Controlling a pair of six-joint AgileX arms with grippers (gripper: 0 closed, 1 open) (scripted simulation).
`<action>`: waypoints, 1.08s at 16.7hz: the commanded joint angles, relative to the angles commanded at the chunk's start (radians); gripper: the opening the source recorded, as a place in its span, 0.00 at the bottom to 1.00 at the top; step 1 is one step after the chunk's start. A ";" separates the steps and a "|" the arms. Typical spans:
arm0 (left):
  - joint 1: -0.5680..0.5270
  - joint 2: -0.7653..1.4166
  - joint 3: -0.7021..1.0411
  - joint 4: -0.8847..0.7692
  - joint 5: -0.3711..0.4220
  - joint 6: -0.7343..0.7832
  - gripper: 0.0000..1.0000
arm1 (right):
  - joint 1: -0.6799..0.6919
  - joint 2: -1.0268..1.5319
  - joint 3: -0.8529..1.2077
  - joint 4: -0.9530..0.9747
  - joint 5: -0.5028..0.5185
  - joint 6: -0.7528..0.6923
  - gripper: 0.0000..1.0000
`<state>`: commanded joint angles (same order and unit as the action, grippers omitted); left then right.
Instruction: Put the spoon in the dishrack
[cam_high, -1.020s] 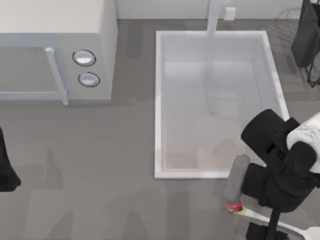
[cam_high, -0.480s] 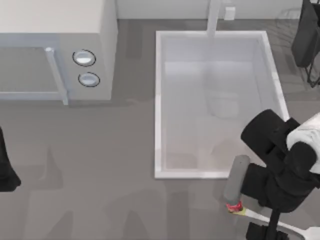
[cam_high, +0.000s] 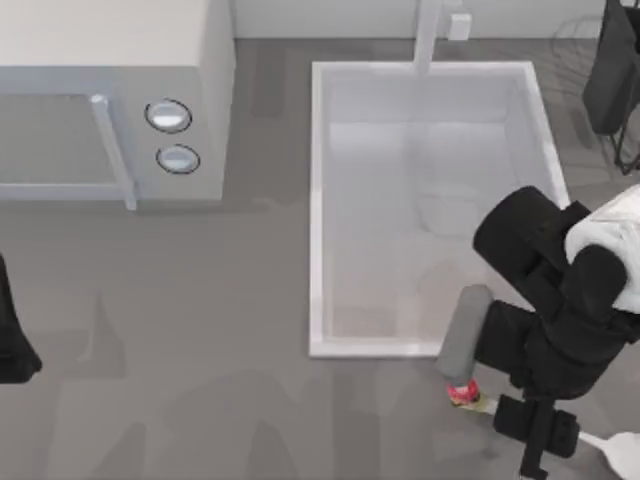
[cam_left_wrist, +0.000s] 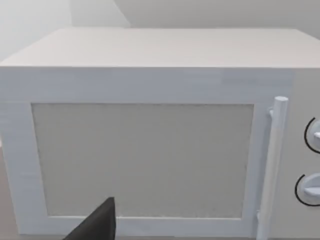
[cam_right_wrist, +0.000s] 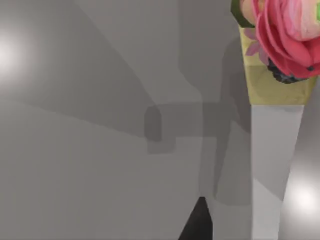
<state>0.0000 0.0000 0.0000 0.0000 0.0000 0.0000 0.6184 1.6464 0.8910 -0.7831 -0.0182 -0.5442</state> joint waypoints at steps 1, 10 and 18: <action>0.000 0.000 0.000 0.000 0.000 0.000 1.00 | 0.000 -0.007 0.045 -0.055 0.000 -0.002 0.00; 0.000 0.000 0.000 0.000 0.000 0.000 1.00 | -0.012 -0.127 0.493 -0.651 0.000 -0.005 0.00; 0.000 0.000 0.000 0.000 0.000 0.000 1.00 | -0.013 -0.155 0.555 -0.714 -0.001 -0.001 0.00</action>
<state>0.0000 0.0000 0.0000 0.0000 0.0000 0.0000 0.6053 1.4915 1.4464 -1.4975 -0.0196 -0.5455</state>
